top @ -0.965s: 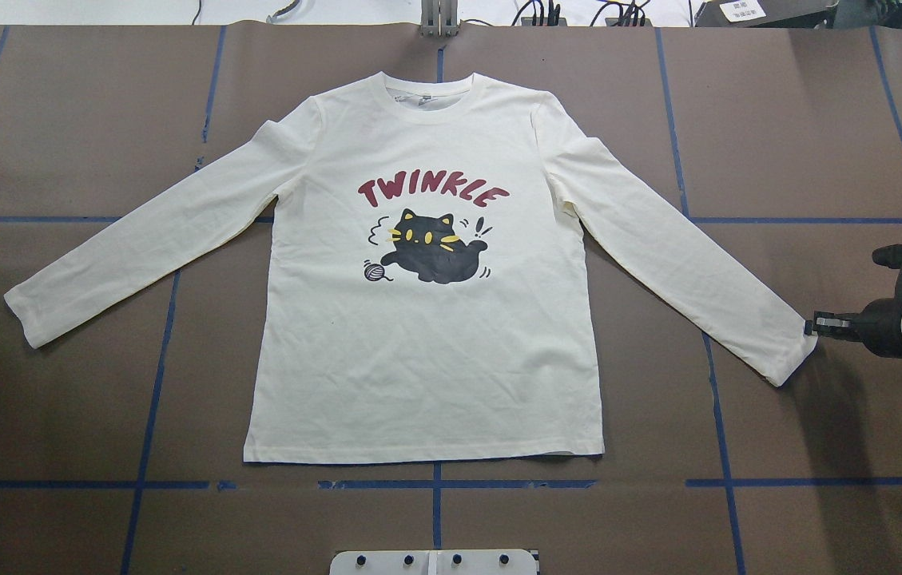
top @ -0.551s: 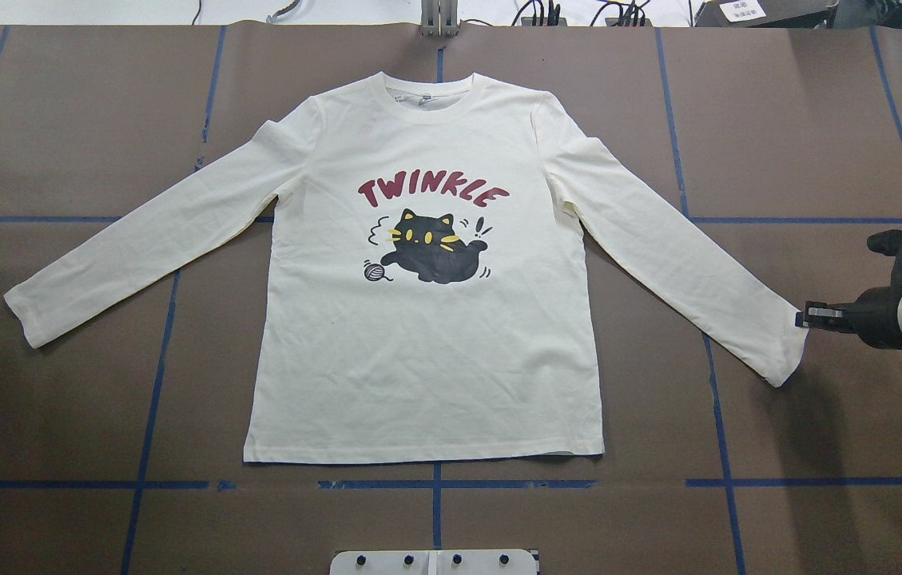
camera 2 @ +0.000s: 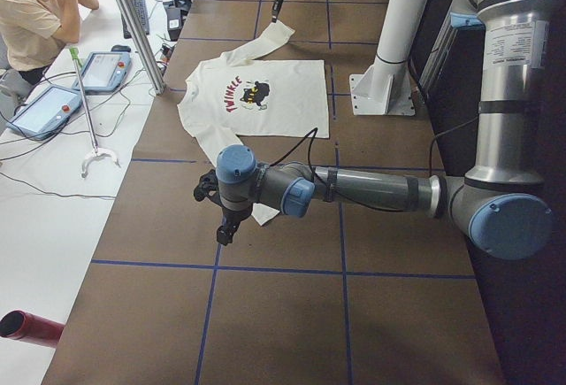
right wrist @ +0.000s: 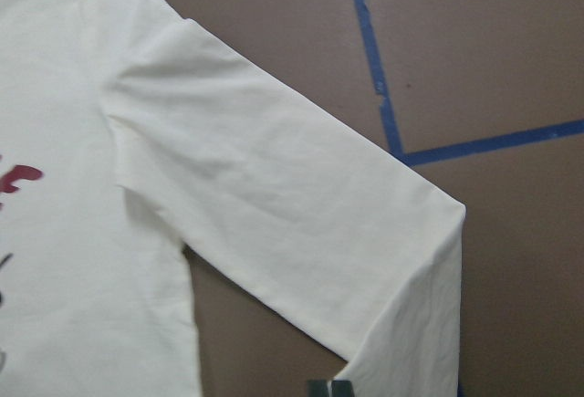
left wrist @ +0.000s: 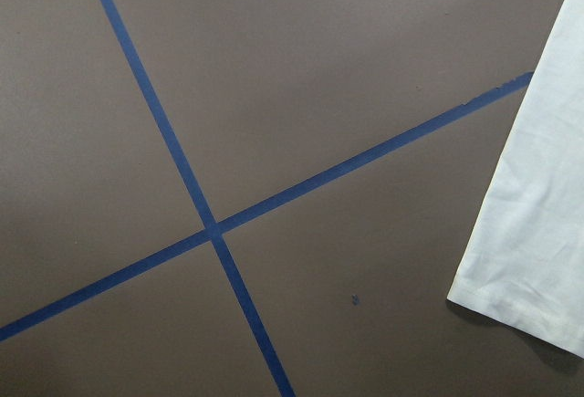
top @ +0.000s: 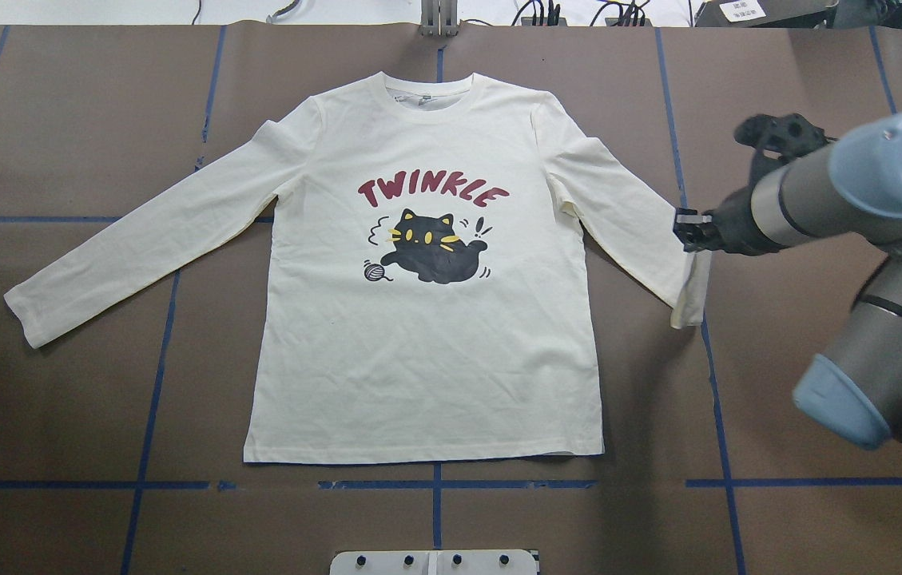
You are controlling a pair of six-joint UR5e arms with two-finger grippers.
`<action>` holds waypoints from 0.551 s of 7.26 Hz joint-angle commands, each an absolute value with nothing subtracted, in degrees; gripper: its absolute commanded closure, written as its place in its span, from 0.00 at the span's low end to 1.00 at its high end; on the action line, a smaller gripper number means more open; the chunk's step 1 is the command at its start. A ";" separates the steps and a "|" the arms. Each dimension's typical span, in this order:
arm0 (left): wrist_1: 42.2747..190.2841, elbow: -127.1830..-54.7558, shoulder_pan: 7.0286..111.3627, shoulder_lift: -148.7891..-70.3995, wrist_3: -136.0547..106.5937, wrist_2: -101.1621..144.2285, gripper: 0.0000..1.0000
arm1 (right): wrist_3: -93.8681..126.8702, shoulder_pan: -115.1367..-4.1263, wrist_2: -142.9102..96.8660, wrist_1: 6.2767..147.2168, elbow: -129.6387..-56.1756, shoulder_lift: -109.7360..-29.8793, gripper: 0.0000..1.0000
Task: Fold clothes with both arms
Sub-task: 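Grasp the sleeve cuff with the right gripper and fold it across the chest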
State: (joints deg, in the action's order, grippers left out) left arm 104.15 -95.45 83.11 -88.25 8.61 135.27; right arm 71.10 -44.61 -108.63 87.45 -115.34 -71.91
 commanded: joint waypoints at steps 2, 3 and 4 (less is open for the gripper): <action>104.15 -95.98 83.14 -87.45 8.61 135.35 0.00 | 70.75 -45.62 -105.31 101.34 -109.72 -45.95 1.00; 104.15 -95.98 83.14 -87.45 8.61 135.35 0.00 | 71.19 -45.53 -104.51 101.34 -104.38 -39.35 1.00; 104.15 -96.06 83.14 -87.45 8.53 135.35 0.00 | 71.54 -45.09 -103.28 101.16 -96.93 -33.11 1.00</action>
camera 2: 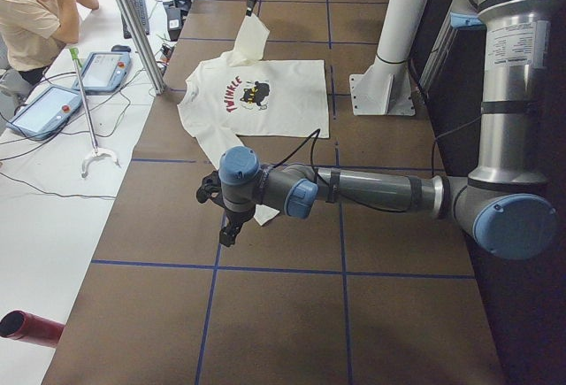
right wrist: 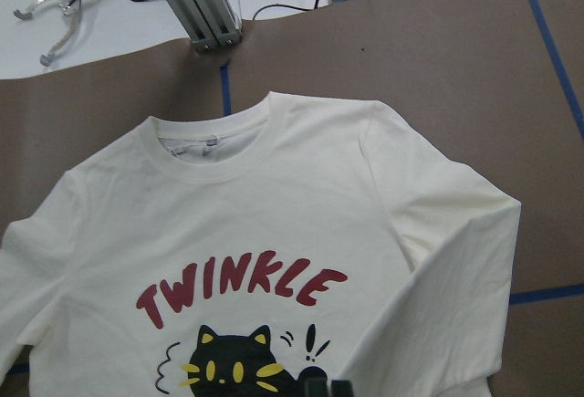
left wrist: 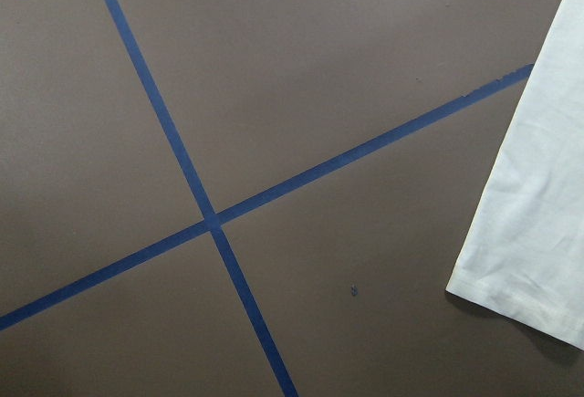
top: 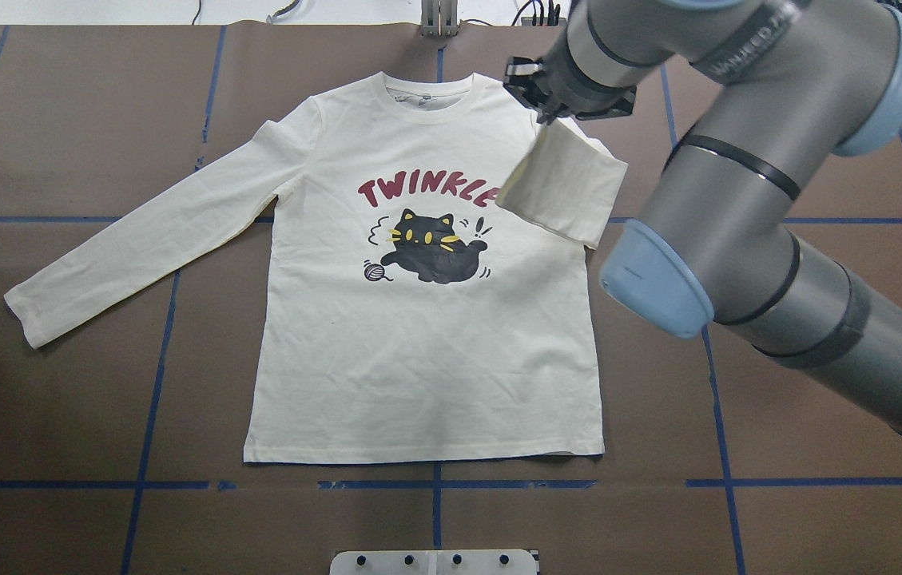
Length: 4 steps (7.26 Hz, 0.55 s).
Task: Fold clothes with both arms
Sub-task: 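Grasp the sleeve cuff with the right gripper and fold it across the chest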
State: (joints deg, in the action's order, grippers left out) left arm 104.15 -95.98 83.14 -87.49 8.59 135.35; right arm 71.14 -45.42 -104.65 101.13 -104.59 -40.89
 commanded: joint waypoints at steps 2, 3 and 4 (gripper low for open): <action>104.15 -96.24 83.14 -87.45 8.44 135.44 0.00 | 76.68 -37.57 -93.93 92.63 -78.32 -23.76 1.00; 104.06 -96.15 83.14 -87.45 8.35 137.09 0.00 | 79.77 -33.96 -88.56 83.85 -68.30 -20.16 1.00; 104.06 -96.15 83.14 -87.45 8.35 137.37 0.00 | 82.41 -31.75 -83.98 82.63 -62.20 -17.08 1.00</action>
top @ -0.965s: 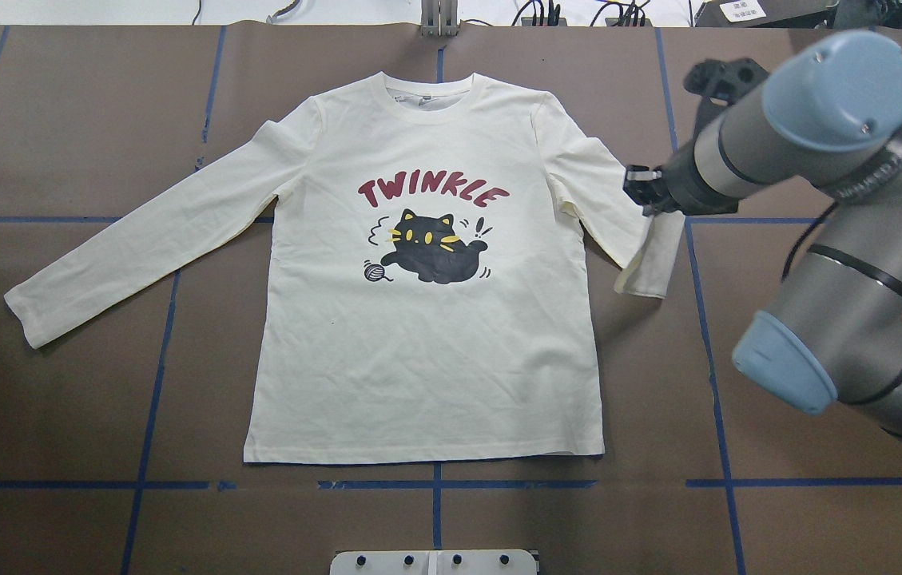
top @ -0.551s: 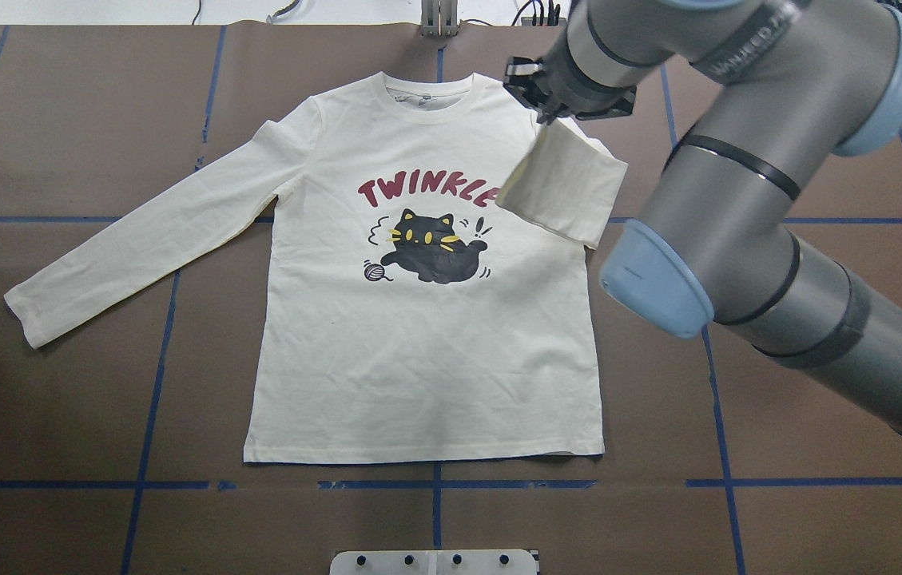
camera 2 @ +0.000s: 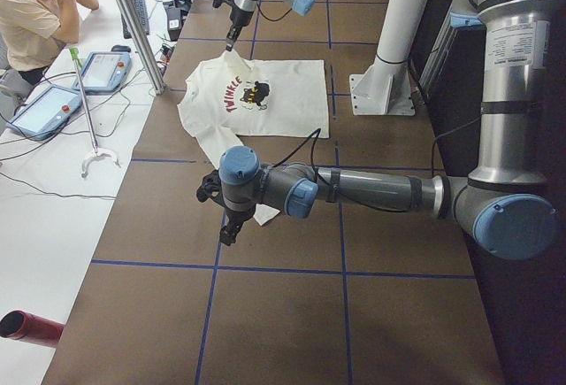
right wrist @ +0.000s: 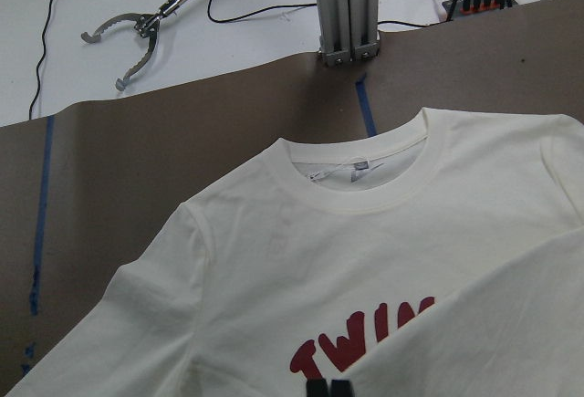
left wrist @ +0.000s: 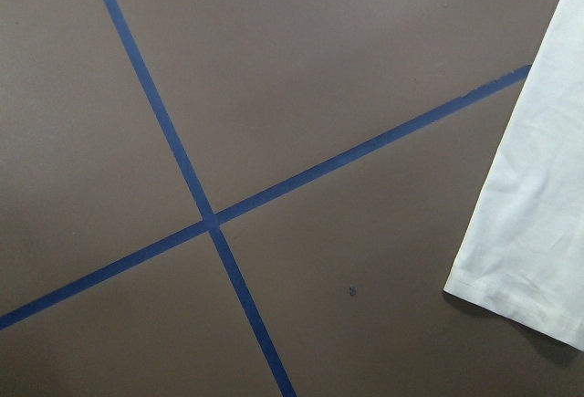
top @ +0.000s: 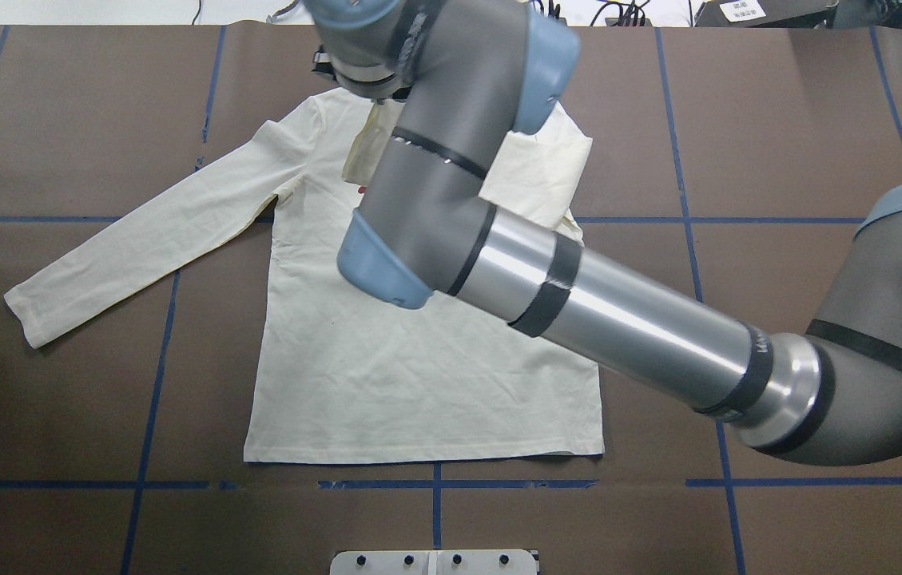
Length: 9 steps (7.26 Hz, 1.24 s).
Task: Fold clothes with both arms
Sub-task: 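Grasp the sleeve cuff with the right gripper and fold it across the chest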
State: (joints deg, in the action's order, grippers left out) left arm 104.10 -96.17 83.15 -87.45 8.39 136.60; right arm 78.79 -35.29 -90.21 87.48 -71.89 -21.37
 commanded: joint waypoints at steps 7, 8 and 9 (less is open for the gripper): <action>105.37 -97.28 82.97 -91.64 7.91 136.07 0.00 | 88.16 -38.11 -98.30 85.03 -54.20 -8.44 0.00; 106.95 -96.95 82.97 -96.11 7.91 135.01 0.00 | 86.59 -41.19 -102.70 90.30 -57.45 -9.48 0.00; 109.14 -96.86 82.97 -98.85 7.91 135.00 0.00 | 82.74 -44.27 -107.27 93.22 -61.57 -12.62 0.00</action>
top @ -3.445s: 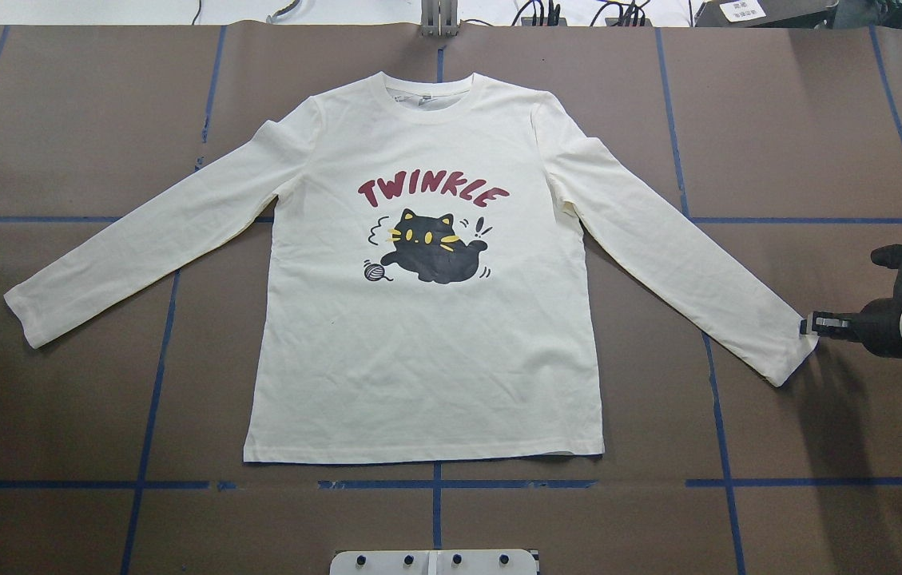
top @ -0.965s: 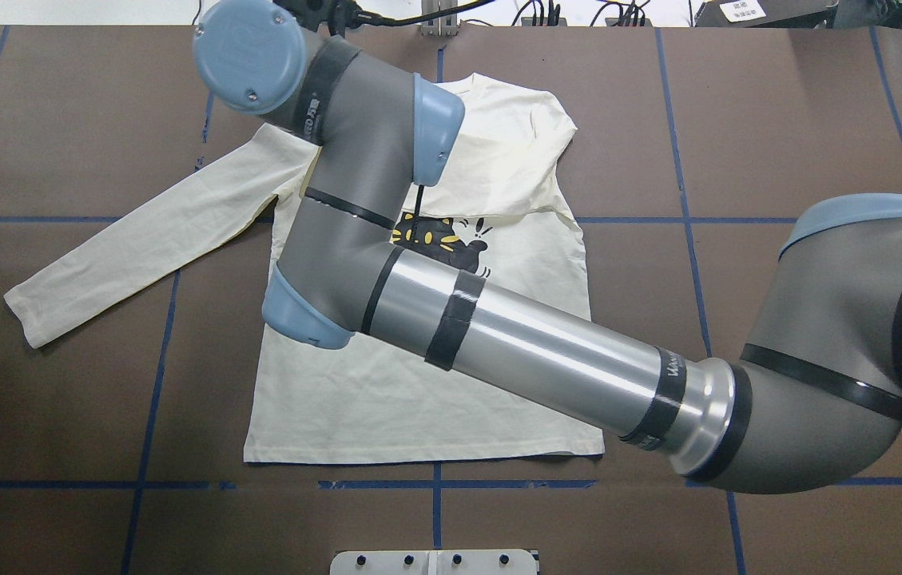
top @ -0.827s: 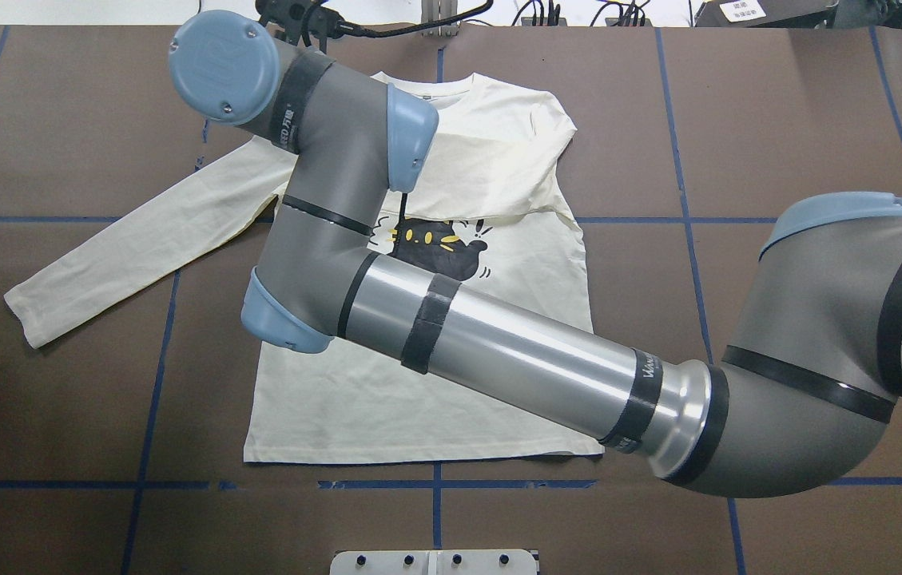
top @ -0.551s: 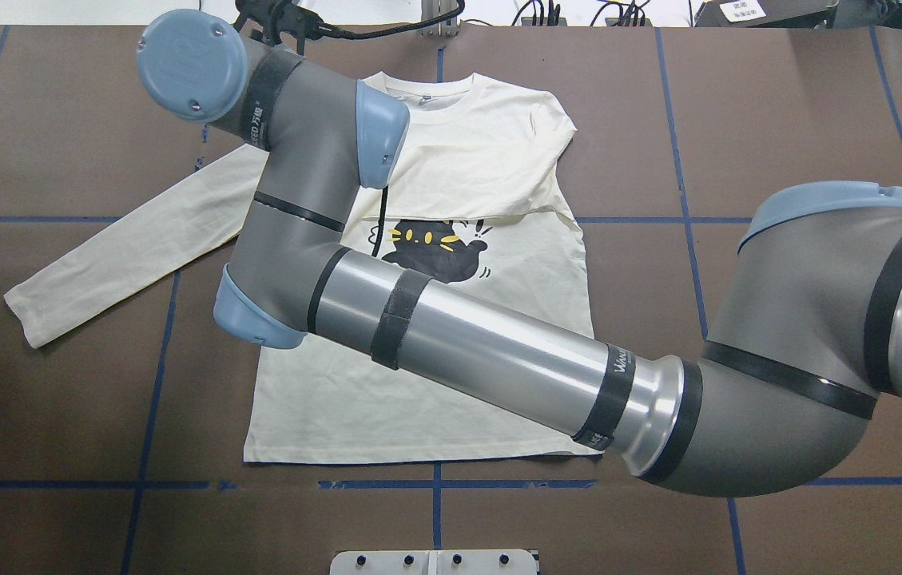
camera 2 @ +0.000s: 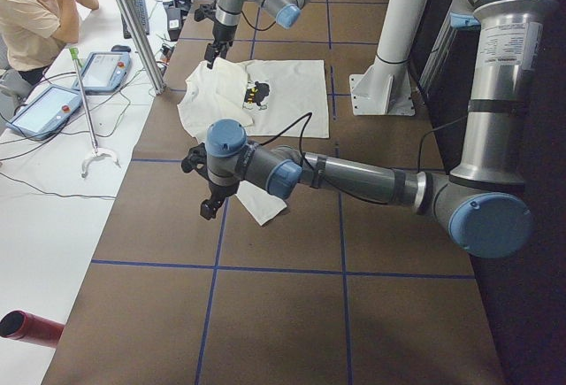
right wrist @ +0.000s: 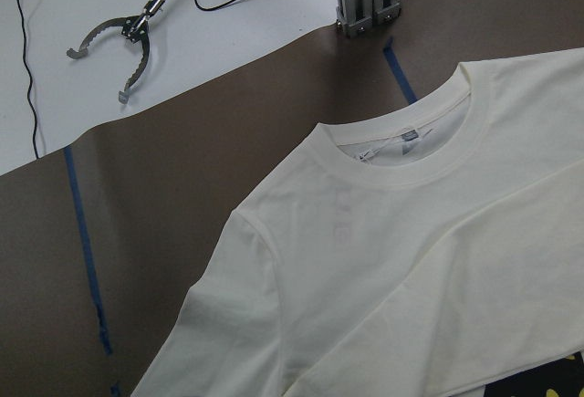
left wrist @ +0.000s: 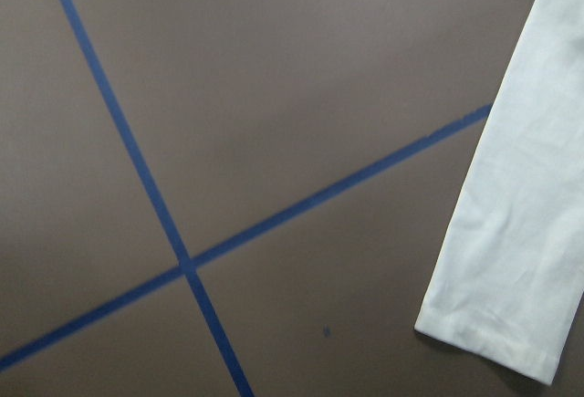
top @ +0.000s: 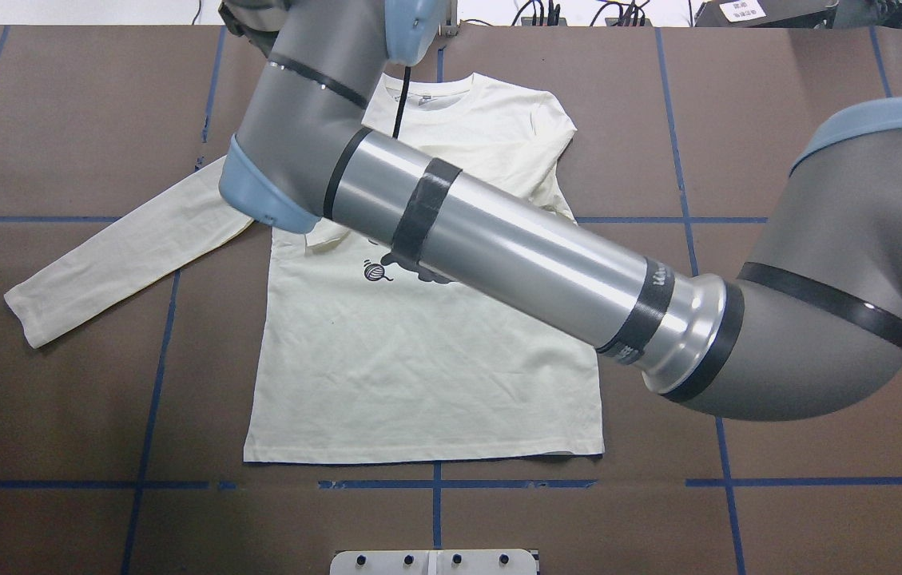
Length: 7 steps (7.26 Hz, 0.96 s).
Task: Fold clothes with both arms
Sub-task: 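Release the sleeve and raise the right gripper away from the shirt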
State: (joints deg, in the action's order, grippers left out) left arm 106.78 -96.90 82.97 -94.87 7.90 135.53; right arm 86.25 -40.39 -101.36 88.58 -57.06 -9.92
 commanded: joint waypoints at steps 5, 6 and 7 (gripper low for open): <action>124.01 -104.32 73.77 -88.87 -3.23 136.33 0.00 | 43.15 -63.51 -123.64 96.77 -87.33 -46.25 0.00; 124.27 -107.11 69.39 -84.25 -3.60 128.75 0.00 | 33.06 -67.46 -126.10 96.77 -89.63 -52.06 0.00; 124.89 -109.14 64.39 -81.42 -4.65 120.41 0.00 | 26.96 -70.11 -128.39 96.77 -92.61 -57.51 0.00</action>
